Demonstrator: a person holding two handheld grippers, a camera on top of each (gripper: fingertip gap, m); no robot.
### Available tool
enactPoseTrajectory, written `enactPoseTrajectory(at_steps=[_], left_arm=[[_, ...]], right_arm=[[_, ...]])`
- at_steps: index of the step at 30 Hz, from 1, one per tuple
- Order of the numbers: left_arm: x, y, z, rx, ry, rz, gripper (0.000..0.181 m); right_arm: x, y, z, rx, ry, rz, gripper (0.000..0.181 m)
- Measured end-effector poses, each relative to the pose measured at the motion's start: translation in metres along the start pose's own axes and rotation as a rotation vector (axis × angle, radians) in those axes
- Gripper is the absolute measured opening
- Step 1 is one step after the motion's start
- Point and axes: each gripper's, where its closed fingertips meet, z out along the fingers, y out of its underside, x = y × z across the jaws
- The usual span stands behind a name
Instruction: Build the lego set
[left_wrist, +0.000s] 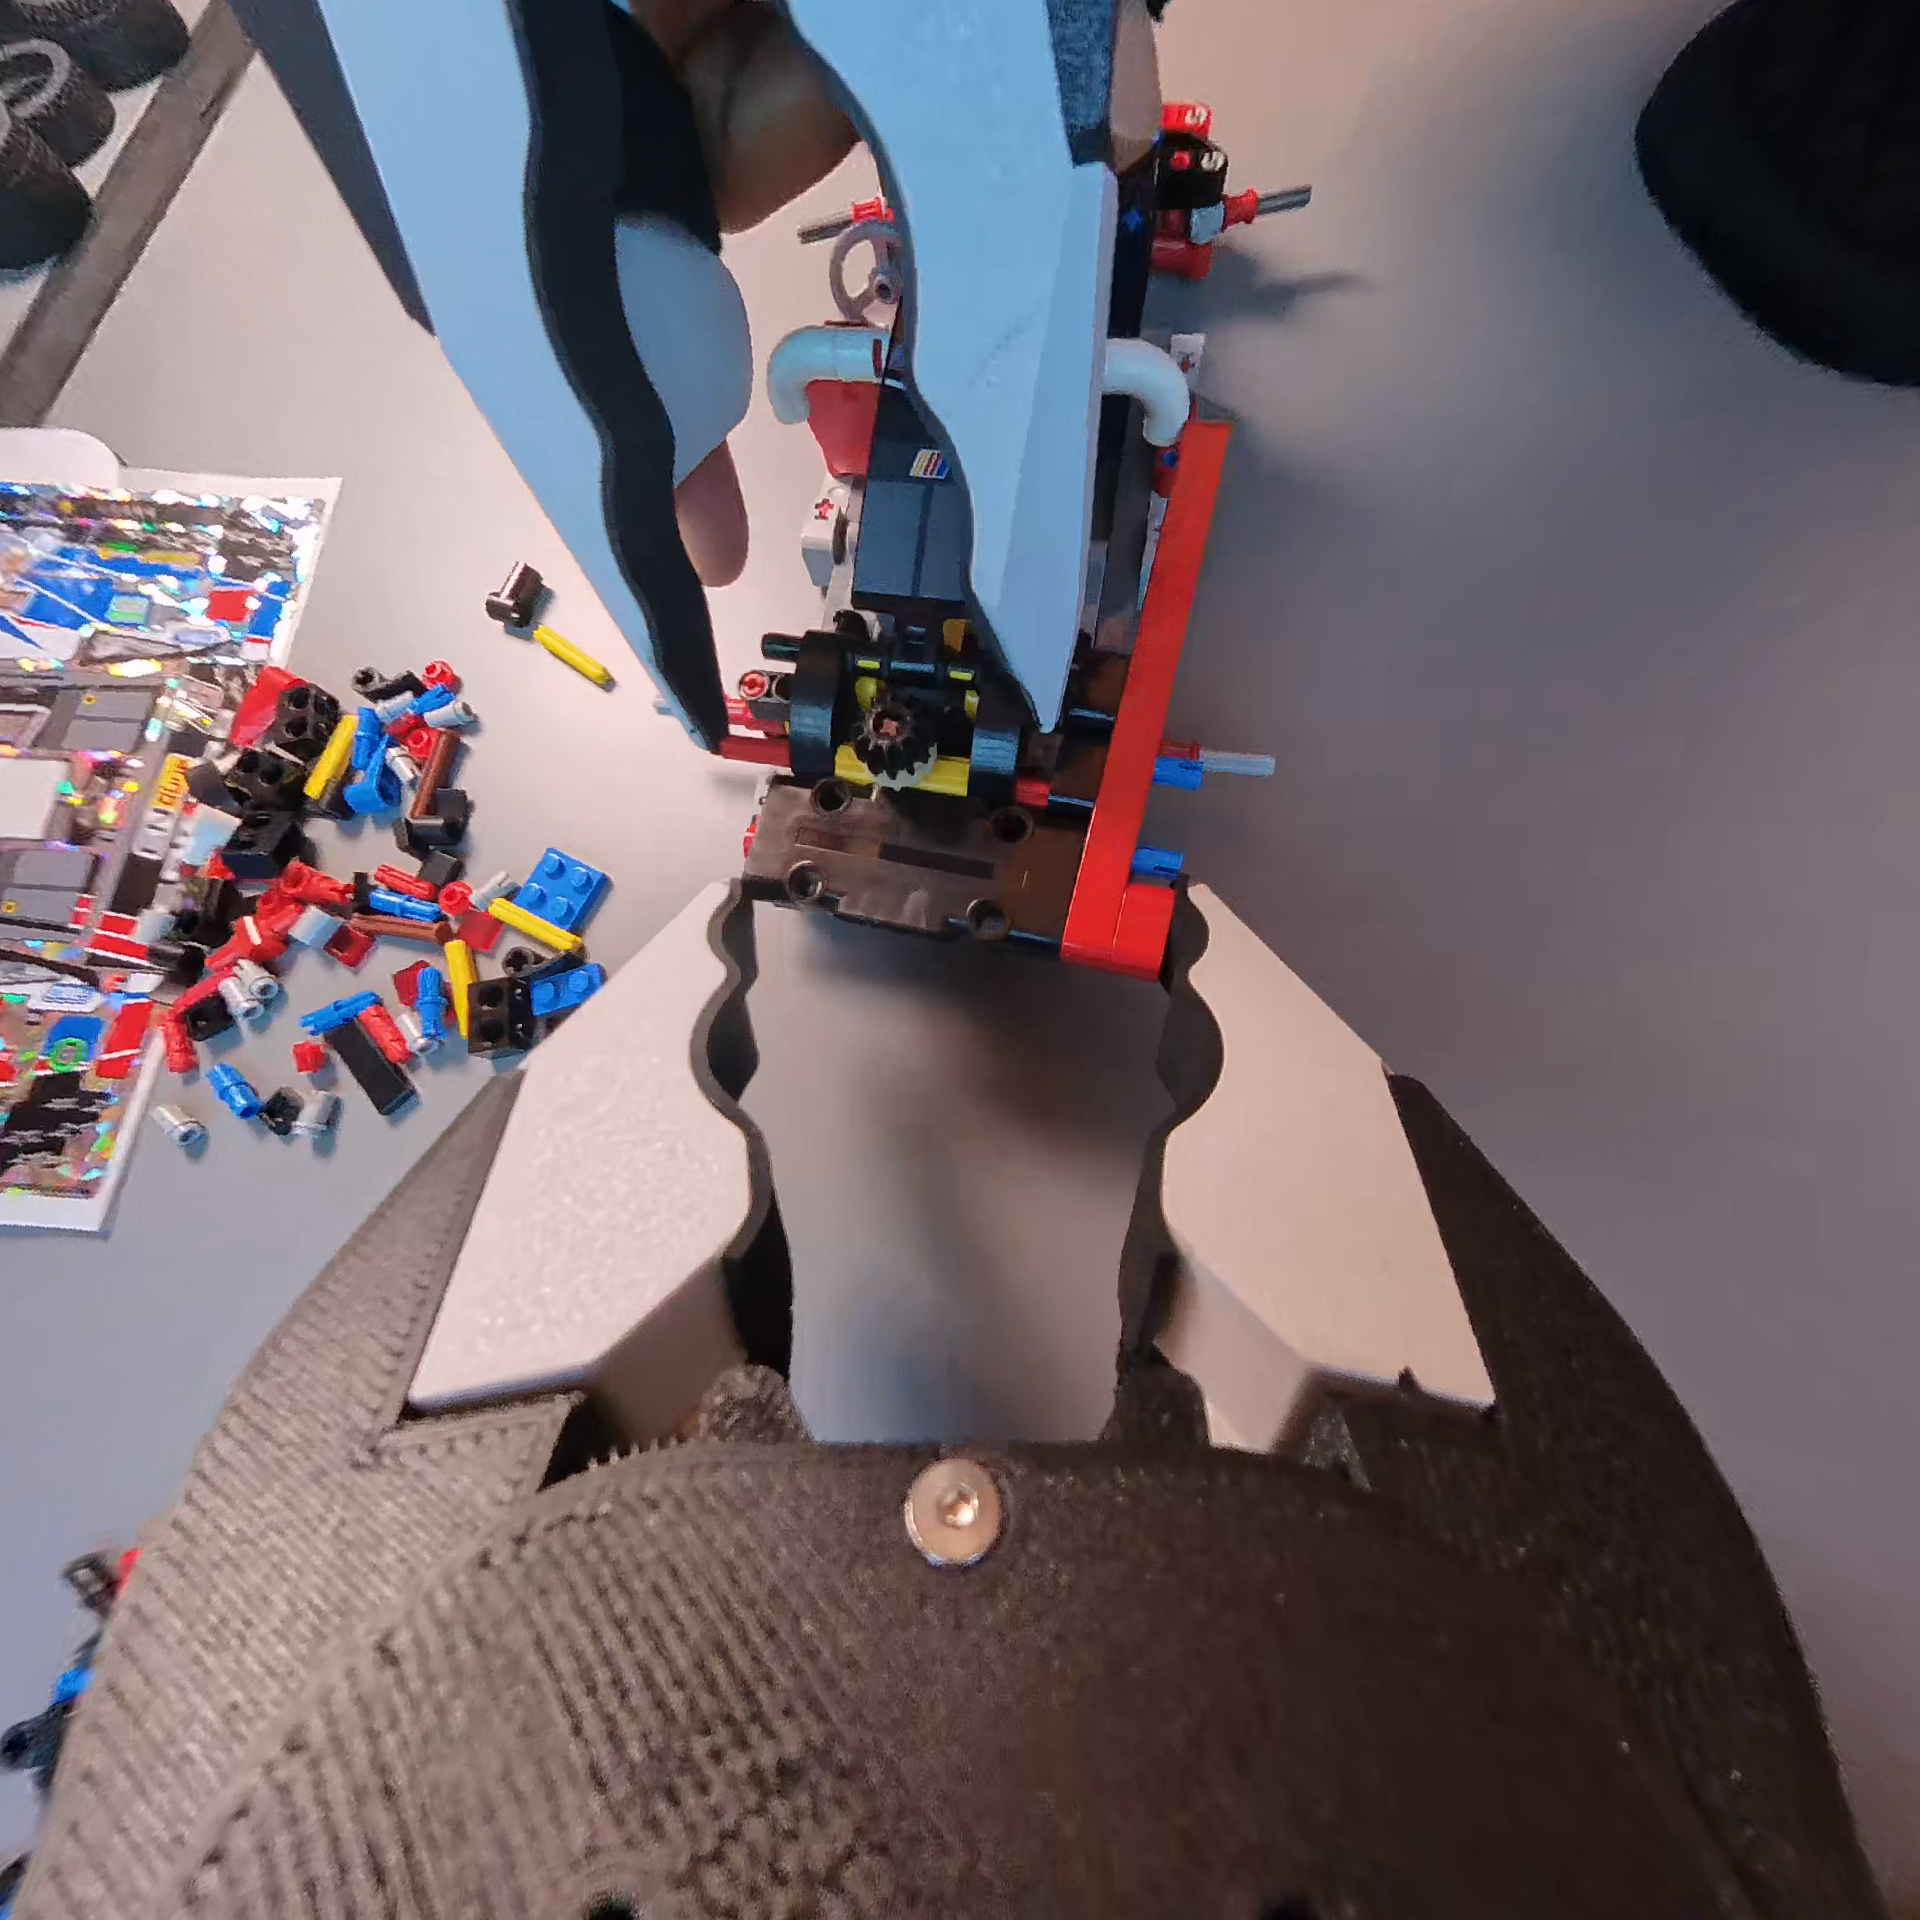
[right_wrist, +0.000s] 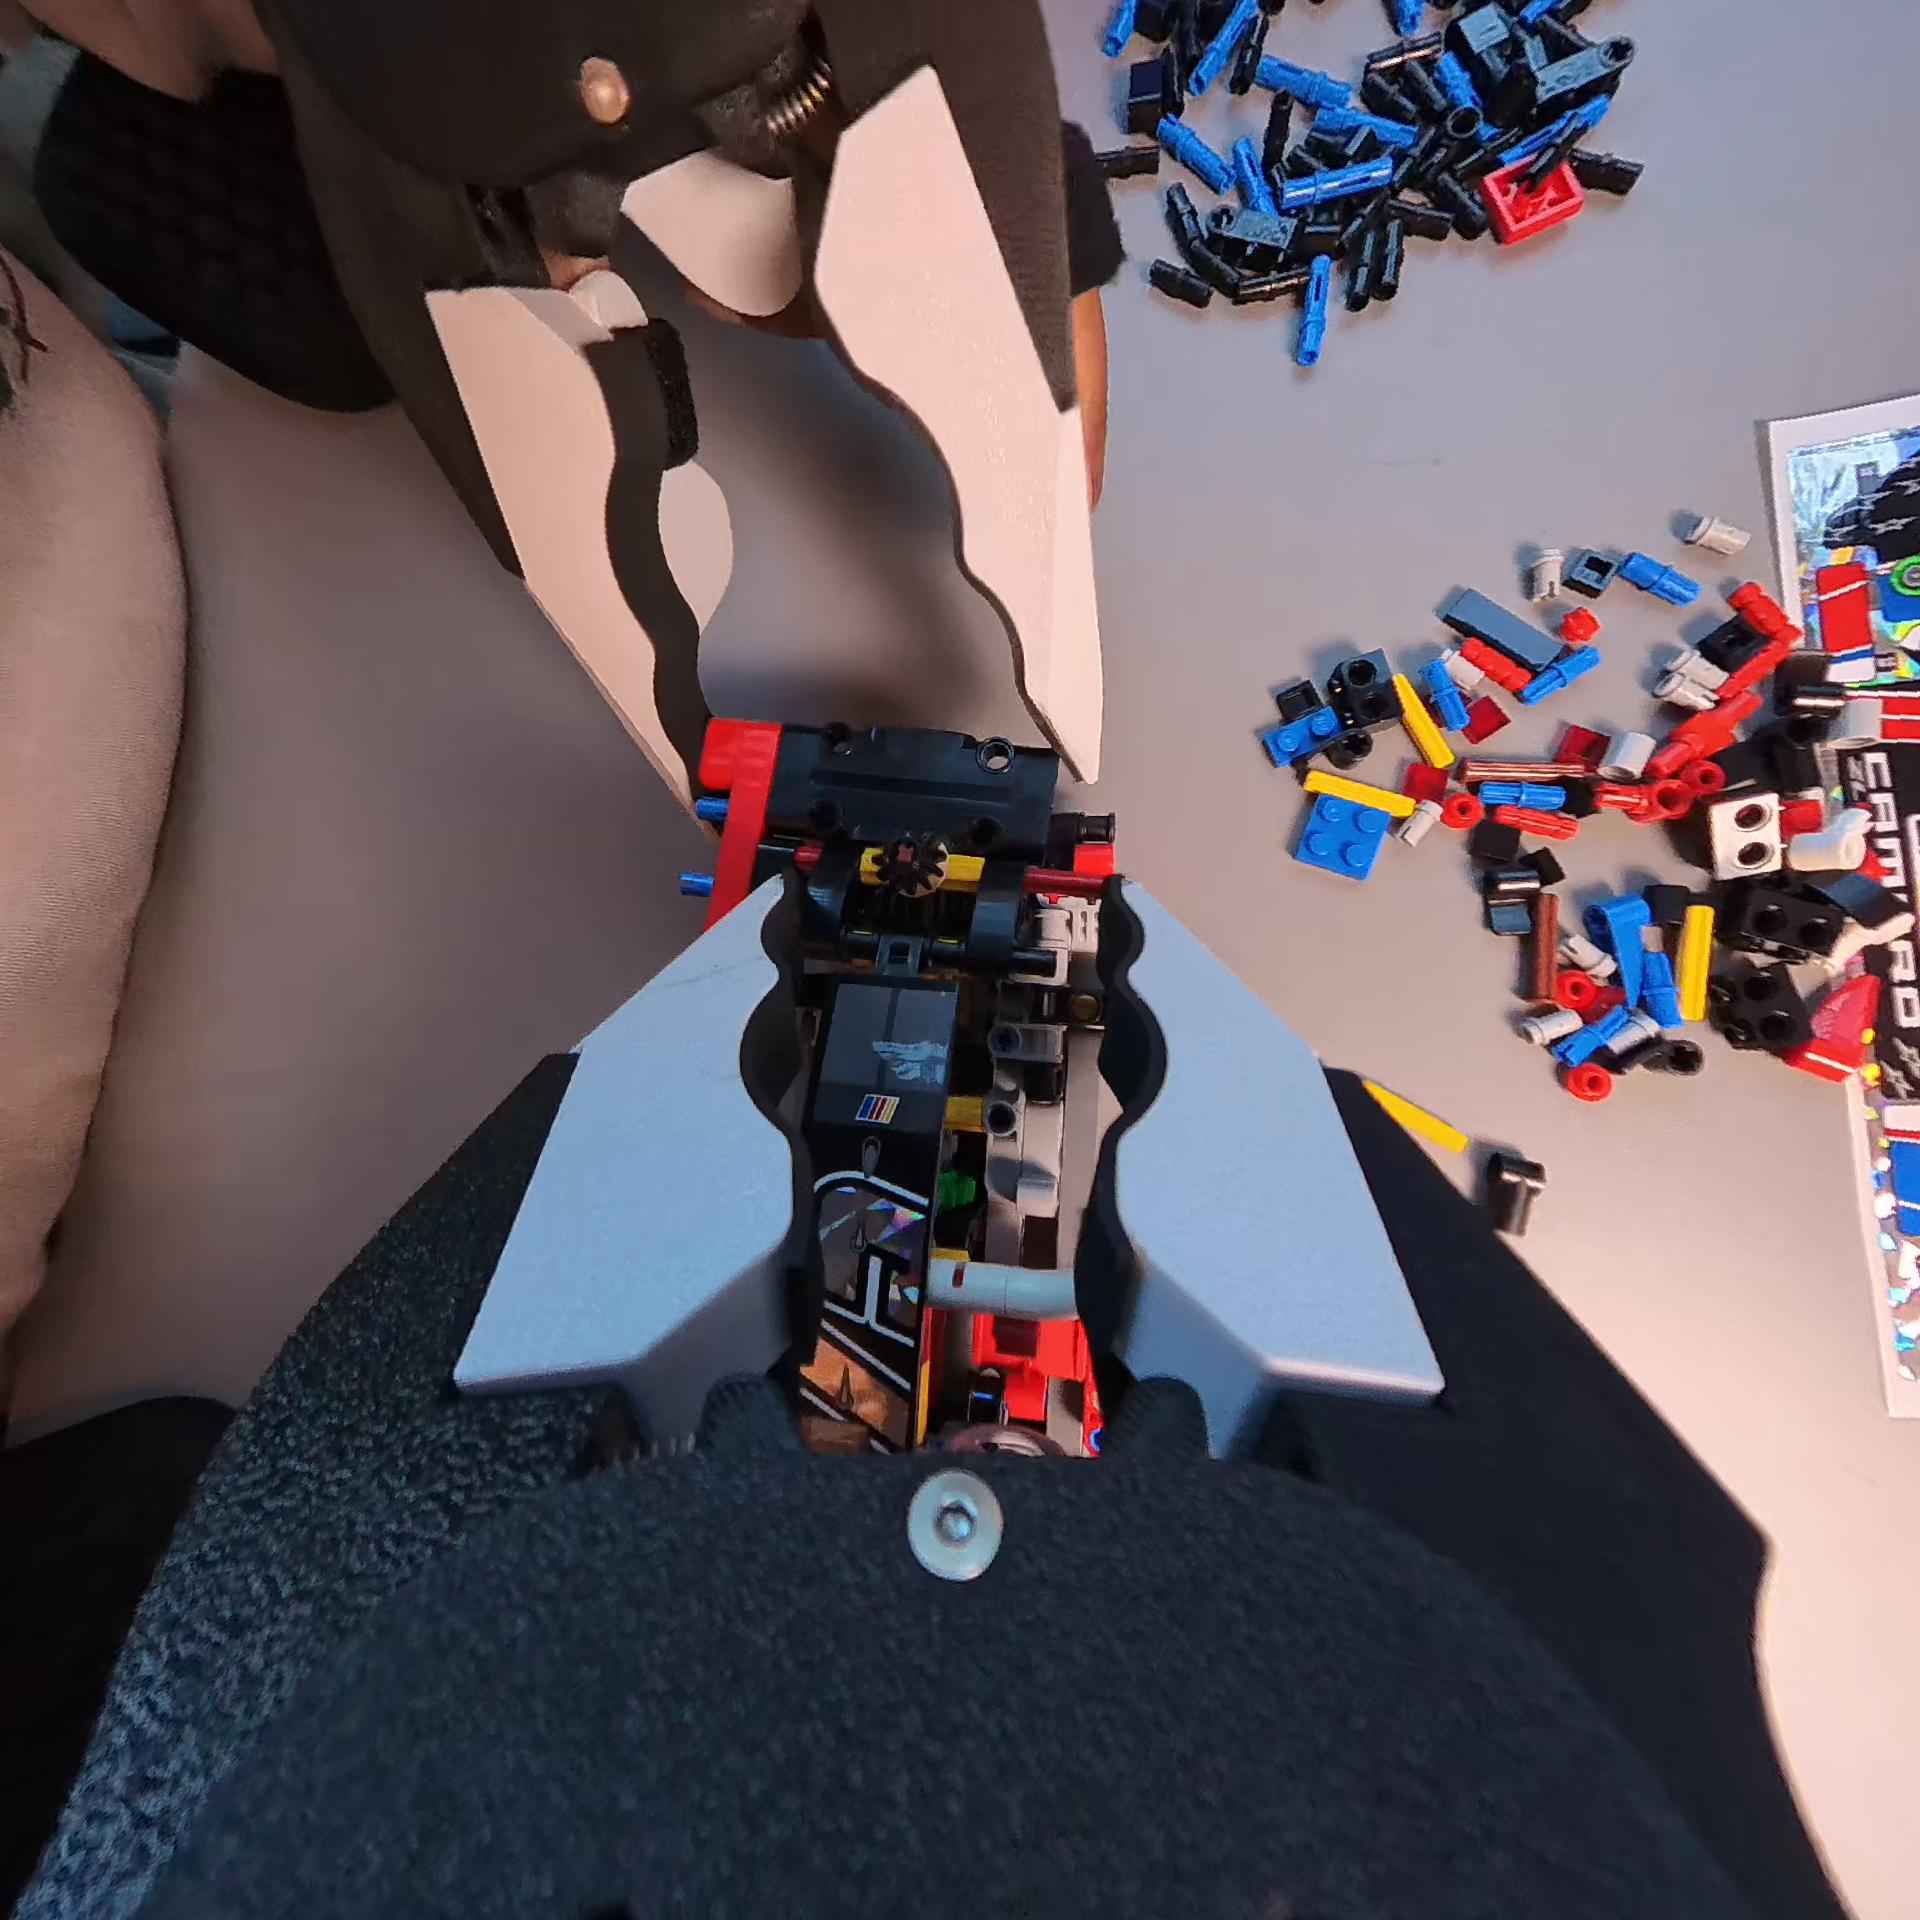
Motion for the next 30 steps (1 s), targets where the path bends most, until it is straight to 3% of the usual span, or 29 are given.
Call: enactPoseTrajectory(at_steps=[13,20,23,27,30], left_arm=[[0.001,-0.004,0.006,0.006,-0.121,-0.066,0.078],[-0.001,-0.004,0.005,0.012,-0.192,-0.072,0.079],[-0.005,-0.005,0.004,0.017,-0.215,-0.085,0.079],[-0.007,-0.005,0.004,0.036,-0.224,-0.101,0.079],[-0.010,-0.004,0.003,0.039,-0.235,-0.086,0.079]], right_arm=[[-0.007,0.001,-0.004,-0.019,-0.038,-0.014,0.067],[-0.014,0.021,-0.013,-0.102,0.002,-0.154,0.090],[-0.014,0.028,-0.006,-0.187,0.088,-0.252,0.091],[-0.006,0.027,-0.002,-0.196,0.162,-0.272,0.070],[-0.005,0.026,-0.002,-0.193,0.160,-0.264,0.075]])
